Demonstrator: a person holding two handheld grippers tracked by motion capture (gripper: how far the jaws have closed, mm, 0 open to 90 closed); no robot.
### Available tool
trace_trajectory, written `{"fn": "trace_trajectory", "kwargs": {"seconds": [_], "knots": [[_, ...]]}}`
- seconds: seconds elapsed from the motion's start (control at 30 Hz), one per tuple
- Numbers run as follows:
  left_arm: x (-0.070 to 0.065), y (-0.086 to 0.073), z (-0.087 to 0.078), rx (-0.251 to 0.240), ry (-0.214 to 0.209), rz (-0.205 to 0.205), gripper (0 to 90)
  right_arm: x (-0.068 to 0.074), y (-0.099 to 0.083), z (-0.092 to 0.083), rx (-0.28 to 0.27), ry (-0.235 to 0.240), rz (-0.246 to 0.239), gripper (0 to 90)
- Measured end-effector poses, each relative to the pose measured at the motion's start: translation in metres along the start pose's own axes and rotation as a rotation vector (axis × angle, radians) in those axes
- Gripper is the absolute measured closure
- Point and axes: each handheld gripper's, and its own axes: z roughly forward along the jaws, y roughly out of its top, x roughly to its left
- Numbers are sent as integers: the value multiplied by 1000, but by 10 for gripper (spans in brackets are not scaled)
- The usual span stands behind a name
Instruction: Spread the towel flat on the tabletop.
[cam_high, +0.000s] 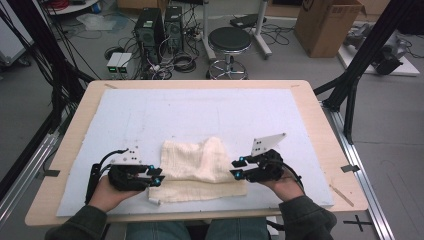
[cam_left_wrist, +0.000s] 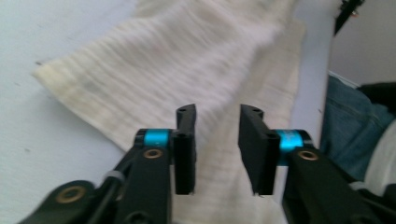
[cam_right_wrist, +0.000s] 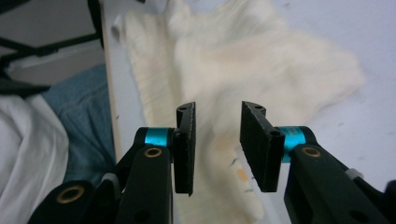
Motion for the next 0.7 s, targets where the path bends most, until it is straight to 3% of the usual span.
{"fn": "trace_trajectory", "kwargs": {"seconds": [0.1,0.3,0.4,0.47,0.53,0.57,0.6,0.67,0.7], "knots": [[10,12,6,-23,34,-7,611,-17,8,1,-32,-27,23,637],[33,30,31,-25,112,-38,489,-49,9,33,44,-80,117,528],[47,29,46,14,140,-81,446,-59,6,47,80,-69,171,483],[55,25,53,50,131,-123,415,-67,1,55,81,-55,210,488],[59,23,58,87,122,-145,427,-72,-4,63,95,-32,245,563],[61,22,60,100,91,-136,493,-74,-6,66,102,-18,246,648],[60,21,61,102,78,-128,637,-74,-8,68,96,7,244,727],[57,23,62,105,93,-94,835,-73,-8,68,90,14,225,825],[57,24,61,90,93,-95,879,-71,-6,66,85,3,206,858]]}}
